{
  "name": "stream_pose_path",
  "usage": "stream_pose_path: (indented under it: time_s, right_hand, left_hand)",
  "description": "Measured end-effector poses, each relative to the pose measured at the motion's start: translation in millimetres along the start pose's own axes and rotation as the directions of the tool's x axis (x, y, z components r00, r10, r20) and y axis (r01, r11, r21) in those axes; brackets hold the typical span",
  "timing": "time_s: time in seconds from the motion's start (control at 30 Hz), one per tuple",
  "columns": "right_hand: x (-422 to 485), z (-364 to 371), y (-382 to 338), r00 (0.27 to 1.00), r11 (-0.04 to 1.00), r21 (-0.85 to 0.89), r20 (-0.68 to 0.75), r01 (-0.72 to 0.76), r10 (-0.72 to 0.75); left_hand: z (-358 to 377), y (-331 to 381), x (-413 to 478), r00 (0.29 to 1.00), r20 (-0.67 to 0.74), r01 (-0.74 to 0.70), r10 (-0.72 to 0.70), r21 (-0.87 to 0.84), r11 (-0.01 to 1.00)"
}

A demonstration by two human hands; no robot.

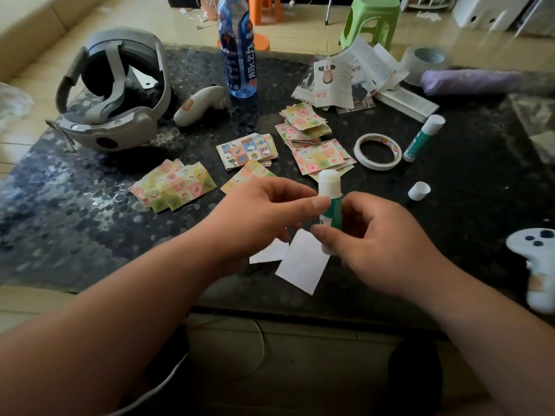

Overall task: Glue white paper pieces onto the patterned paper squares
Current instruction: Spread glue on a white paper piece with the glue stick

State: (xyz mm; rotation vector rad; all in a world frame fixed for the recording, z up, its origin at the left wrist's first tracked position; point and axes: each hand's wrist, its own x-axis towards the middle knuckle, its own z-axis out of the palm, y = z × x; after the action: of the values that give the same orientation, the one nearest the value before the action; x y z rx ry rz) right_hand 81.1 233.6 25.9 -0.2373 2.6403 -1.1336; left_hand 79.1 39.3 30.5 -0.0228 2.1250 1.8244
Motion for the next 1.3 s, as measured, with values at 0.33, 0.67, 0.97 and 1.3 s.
stream_pose_path:
  time_s: [0.33,0.67,0.97,1.3]
  right_hand:
    - [-24.3,9.9,-15.1,0.993,0.961,0.252,-0.019,0.117,-0.116]
    - [-23.7,9.9,-18.8,0.986,0.86,0.493,0.154,-0.132,0.063]
    - [-24.1,9.8,-18.6,0.987,0.852,0.506,0.148,-0.134,0.067]
    - [-18.5,7.2,-8.0,0.985,0.915,0.395,0.172,-0.087,0.019]
  left_hand:
    - [9.8,-10.8,-11.7,0.999,0.033,-0.027,0.041,-0.331,0.943]
    - [9.1,-2.9,-18.7,0.999,0.016,-0.022,0.029,-0.306,0.952]
    - [8.7,-7.2,-15.2,0.997,0.044,-0.032,0.055,-0.417,0.908]
    - [10.4,-12.8,-17.6,0.997,-0.012,-0.075,0.075,-0.371,0.926]
